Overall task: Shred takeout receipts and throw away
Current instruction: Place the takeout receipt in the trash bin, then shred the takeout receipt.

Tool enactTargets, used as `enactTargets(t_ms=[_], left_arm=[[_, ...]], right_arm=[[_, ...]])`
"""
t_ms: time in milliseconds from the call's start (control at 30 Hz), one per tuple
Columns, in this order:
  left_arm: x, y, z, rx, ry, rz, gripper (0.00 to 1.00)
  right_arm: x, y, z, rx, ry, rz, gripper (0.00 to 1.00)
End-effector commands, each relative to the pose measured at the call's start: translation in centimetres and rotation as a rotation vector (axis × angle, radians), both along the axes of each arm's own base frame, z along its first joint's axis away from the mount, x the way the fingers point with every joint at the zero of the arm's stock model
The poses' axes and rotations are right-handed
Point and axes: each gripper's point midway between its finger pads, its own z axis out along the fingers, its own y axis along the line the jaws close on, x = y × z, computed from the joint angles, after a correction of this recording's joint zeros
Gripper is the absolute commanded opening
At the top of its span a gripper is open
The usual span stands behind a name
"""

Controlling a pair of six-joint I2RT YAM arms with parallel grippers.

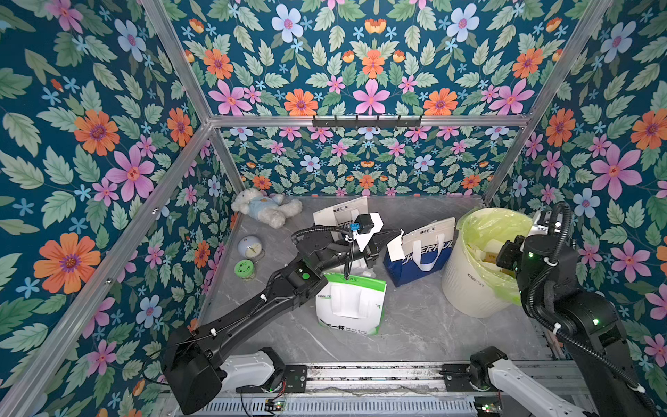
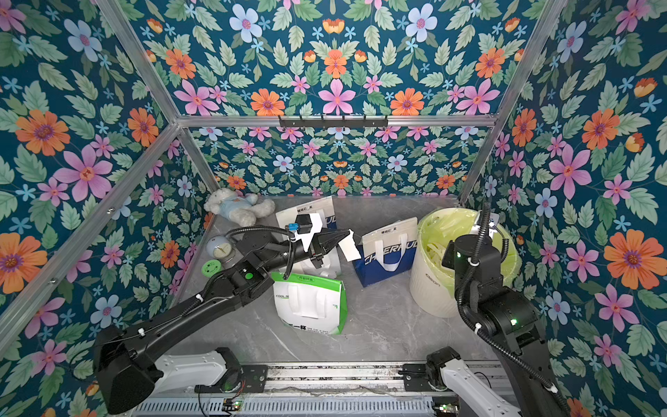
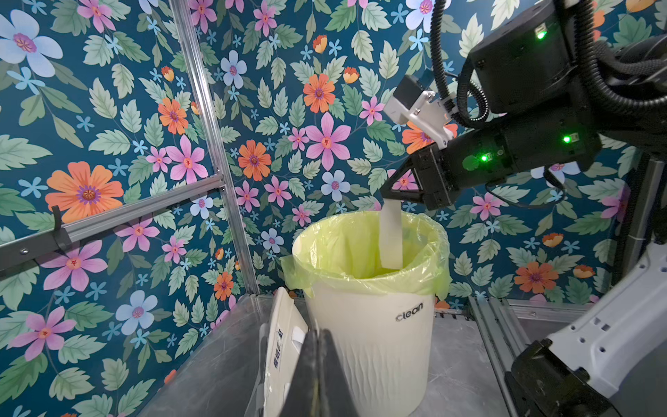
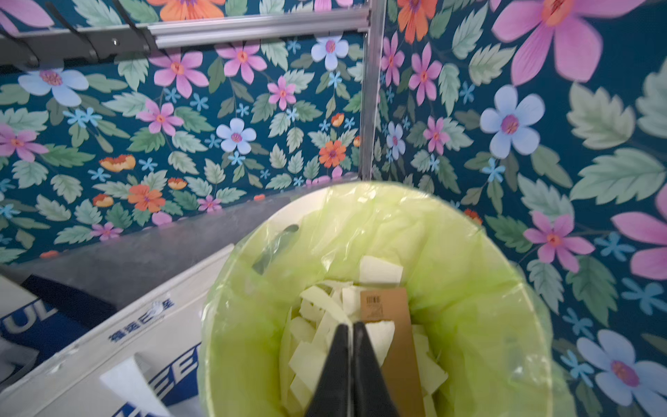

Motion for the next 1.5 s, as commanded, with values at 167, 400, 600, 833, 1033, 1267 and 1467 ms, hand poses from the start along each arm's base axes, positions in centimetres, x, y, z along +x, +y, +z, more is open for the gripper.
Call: enactTargets(t_ms=[167,400,600,833,1033,1267,1467], left_arm=[[0.0,-0.5,0.0,0.006,0.016,-0.019,0.0],[0.7,-0.7,0.5,-0.054,0.067,0.0,0.0],[1.0,-0.1,2.7,-0.25,0.178,-0.029,0.0],[-0.5,2.0,4.9,-0.454,0.238,-0.12,0.0],[-1.6,2.0,5.6,-0.492,0.243,-0.169,0.0],[-2.2,2.6,6.3,-0.543,0.248,-0.198,0.0],[-1.7,2.4,6.1,-0.509,0.246,-0.161,0.0]], right_arm=[[-1.4,3.2,-4.0,0.204,0.221,0.101,0.72],[-1.2,9.9,-1.2,0.369,0.128,0.475,0.73],[-2.0,19.4,1.3,0.605,0.041,1.02,0.71],[-1.0,22.0,1.9,0.697,-0.064,1.173,0.71],[-1.3,23.8,3.0,0.715,-0.145,1.318,0.67],[-1.6,25.4,3.2,0.705,-0.15,1.388,0.32],[-2.1,25.1,3.1,0.715,-0.136,1.367,0.0]])
